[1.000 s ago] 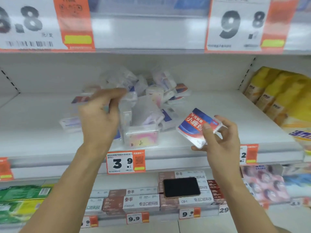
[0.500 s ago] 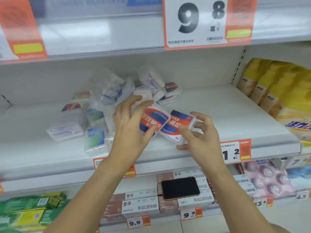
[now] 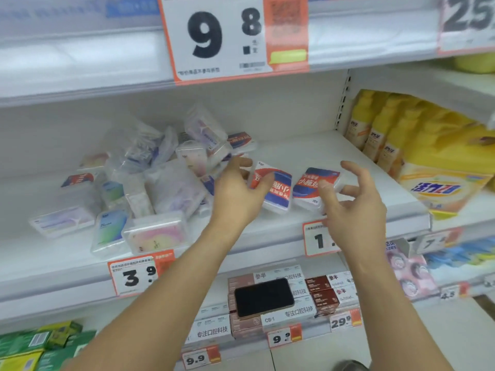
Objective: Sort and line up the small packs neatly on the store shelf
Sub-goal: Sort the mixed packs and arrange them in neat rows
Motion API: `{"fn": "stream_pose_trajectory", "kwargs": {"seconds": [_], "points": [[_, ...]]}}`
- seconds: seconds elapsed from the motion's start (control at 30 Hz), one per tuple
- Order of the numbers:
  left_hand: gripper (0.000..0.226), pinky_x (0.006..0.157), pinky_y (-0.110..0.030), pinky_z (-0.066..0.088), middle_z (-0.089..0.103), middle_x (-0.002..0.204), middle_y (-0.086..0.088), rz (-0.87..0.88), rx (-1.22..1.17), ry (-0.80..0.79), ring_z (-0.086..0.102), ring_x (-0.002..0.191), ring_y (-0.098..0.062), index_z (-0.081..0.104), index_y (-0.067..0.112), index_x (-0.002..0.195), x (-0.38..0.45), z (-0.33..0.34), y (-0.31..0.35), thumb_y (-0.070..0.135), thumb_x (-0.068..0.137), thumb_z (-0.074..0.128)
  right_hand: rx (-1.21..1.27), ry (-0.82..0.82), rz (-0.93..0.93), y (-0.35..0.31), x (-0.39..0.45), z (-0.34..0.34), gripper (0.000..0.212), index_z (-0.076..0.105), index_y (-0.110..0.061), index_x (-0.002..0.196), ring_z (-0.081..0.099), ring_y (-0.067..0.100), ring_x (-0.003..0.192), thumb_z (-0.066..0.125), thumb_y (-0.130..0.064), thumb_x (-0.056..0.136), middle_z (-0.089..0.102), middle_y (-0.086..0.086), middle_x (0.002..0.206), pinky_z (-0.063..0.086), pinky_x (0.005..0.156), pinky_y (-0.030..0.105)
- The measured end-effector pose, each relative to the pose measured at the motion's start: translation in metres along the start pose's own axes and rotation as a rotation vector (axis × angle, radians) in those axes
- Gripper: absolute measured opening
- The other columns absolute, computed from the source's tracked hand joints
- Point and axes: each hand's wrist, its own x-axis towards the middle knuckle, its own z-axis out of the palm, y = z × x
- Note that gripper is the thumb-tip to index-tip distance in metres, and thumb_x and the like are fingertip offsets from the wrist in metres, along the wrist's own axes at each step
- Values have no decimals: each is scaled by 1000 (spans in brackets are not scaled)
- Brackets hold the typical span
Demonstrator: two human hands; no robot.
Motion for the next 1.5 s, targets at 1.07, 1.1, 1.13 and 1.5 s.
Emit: {"fn": "stream_pose_trajectory", "kwargs": {"seconds": [1.07, 1.1, 1.13, 1.5], "points": [[65, 112, -30, 27, 22, 155, 6, 121, 297, -46, 19, 143, -6, 39, 44, 138, -32, -173, -106, 58, 80, 64, -86, -563, -486, -42, -61, 130, 48, 56, -33, 128, 46, 15, 122, 69, -43, 83, 45, -3, 126, 37, 105, 22], [67, 110, -27, 28, 25, 153, 7, 115, 241, -55, 23, 141, -4, 36, 47, 139, -34, -174, -109, 57, 80, 65, -100, -572, -469, -45, -62, 137, 53, 53, -36, 130, 45, 16, 121, 66, -51, 81, 46, -3, 126, 39, 104, 27], [68, 108, -24, 30, 31, 150, 9, 109, 213, -50, 29, 138, -2, 34, 50, 140, -35, -175, -111, 57, 80, 66, -132, -568, -452, -49, -61, 143, 59, 51, -37, 132, 46, 16, 120, 61, -60, 78, 48, -4, 125, 42, 102, 31], [67, 98, -26, 48, 52, 132, 24, 60, 38, -22, 49, 118, 12, 37, 51, 135, -38, -188, -117, 46, 78, 72, -172, -403, -281, -70, -64, 180, 56, 62, -26, 124, 58, 24, 107, 72, -46, 73, 62, 1, 109, 51, 89, 38]]}}
